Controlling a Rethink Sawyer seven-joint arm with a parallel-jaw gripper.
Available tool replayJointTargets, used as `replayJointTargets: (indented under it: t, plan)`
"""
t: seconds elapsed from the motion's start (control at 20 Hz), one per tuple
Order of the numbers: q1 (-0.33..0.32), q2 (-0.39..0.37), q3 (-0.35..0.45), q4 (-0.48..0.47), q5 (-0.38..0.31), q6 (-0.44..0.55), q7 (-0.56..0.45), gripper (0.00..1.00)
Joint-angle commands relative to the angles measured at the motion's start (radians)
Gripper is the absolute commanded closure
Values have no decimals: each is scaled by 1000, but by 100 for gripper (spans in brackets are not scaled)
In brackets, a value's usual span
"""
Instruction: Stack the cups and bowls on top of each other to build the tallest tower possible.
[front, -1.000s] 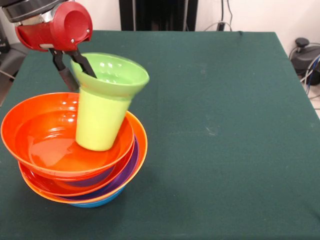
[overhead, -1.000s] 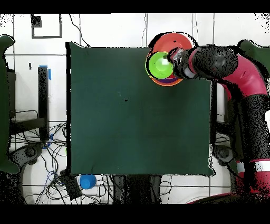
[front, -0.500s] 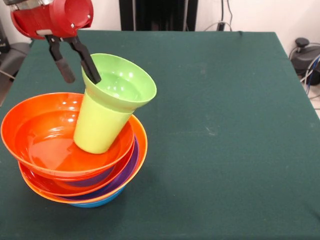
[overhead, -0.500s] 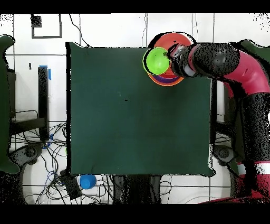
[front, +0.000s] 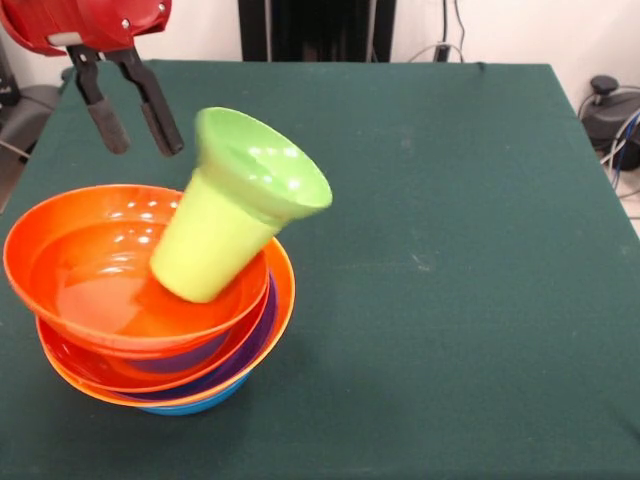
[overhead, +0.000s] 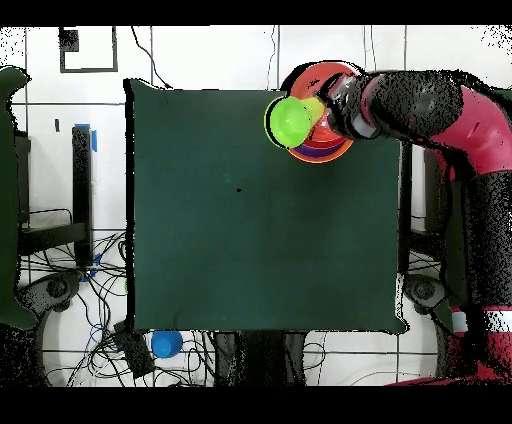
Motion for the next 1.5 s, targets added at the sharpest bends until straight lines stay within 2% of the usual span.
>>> replayJointTargets:
  t: [0.05, 0.5, 1.05, 1.5]
  plan:
    - [44, 19, -51, -33, -36, 84, -92, 0]
    - [46, -4, -60, 17, -36, 38, -63, 0]
    - [55, -5, -65, 0, -37, 59, -67, 0]
    - [65, -18, -77, 43, -52, 7, -48, 0]
